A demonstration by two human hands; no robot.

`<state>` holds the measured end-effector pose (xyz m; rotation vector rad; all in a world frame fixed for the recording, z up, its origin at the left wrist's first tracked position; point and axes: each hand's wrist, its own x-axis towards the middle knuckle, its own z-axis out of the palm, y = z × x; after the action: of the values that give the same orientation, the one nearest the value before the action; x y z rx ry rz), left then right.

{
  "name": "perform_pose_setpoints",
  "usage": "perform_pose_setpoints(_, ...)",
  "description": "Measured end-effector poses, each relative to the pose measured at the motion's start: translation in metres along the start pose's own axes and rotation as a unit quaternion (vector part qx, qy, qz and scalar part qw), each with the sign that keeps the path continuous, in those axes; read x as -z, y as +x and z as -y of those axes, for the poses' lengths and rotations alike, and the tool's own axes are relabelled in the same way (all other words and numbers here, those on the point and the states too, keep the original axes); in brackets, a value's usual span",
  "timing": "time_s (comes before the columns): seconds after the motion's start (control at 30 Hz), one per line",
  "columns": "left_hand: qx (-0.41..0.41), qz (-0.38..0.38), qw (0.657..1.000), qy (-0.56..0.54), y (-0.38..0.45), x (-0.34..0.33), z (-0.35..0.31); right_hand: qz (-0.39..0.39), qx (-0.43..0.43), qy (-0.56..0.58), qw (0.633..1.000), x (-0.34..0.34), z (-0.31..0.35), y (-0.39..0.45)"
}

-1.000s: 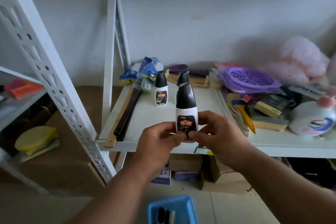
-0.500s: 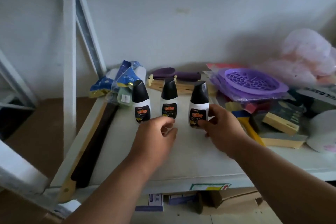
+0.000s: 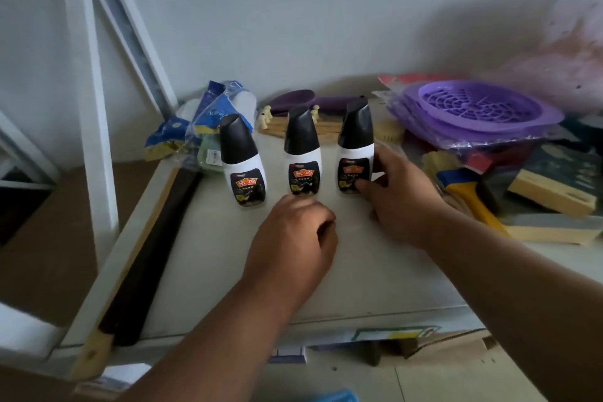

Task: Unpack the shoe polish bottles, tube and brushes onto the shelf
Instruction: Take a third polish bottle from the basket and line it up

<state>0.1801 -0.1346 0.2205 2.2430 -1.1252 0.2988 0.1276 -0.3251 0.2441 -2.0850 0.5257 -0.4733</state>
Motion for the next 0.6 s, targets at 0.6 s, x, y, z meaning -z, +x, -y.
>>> perform_pose_setpoints(0.6,0.005,-0.008,1.0,-0.01,-0.0022,0.0024,-0.0032,-0.023,0.005,-0.013,1.0,-0.0072,-0.007,0.0017)
